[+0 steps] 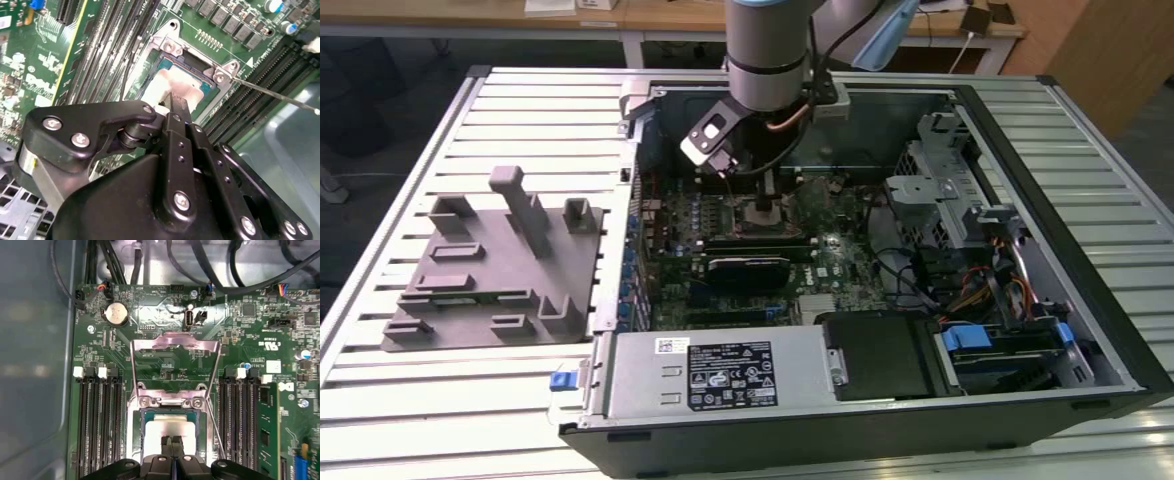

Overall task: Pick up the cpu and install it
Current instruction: 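Place the cpu into insertion slot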

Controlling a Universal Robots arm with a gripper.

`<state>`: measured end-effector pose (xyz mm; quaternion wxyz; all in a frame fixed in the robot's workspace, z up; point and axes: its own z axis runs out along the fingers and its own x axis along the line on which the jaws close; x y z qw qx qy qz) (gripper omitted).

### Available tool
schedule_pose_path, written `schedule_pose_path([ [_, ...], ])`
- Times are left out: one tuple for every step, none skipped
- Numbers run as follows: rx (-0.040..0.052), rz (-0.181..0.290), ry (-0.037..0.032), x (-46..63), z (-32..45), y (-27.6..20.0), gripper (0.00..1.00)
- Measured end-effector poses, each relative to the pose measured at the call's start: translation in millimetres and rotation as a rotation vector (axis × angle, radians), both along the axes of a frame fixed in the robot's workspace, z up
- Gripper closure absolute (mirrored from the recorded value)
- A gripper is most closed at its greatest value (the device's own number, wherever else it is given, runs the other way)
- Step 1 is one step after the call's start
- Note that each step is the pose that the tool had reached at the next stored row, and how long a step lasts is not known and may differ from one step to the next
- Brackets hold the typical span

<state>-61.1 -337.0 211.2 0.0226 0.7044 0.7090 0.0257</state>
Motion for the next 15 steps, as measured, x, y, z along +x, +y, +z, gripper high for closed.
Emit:
schedule_pose_path([
  [-0.0001, 0.000, 0.0001, 0.0, 2.6, 0.0, 0.89],
  [-0.0001, 0.000, 0.0000, 0.0, 5.1, 0.0, 0.89],
  [-0.0001, 0.000, 0.0000, 0.0, 7.7, 0.0, 0.89],
  [-0.0001, 0.000, 0.0000, 0.0, 10.2, 0.0, 0.89],
  [-0.0002, 0.000, 0.0000, 0.0, 13.0, 0.0, 0.89],
  [0.0000, 0.000, -0.0002, 0.0, 15.6, 0.0, 0.89],
  [-0.0001, 0.000, -0.0004, 0.0, 18.1, 0.0, 0.89],
  [-0.0002, 0.000, -0.0004, 0.0, 20.6, 0.0, 0.89],
  [-0.0001, 0.000, -0.0005, 0.0, 23.2, 0.0, 0.89],
  [-0.0002, 0.000, -0.0007, 0.0, 26.1, 0.0, 0.89],
  [-0.0002, 0.000, -0.0008, 0.0, 28.6, 0.0, 0.89],
  [0.0000, 0.000, -0.0012, 0.0, 31.0, 0.0, 0.89],
  [-0.0002, 0.000, -0.0013, 0.0, 33.4, 0.0, 0.89],
  [-0.0002, 0.000, -0.0014, 0.0, 35.8, 0.0, 0.89],
  [-0.0001, 0.000, -0.0015, 0.0, 38.1, 0.0, 0.89],
])
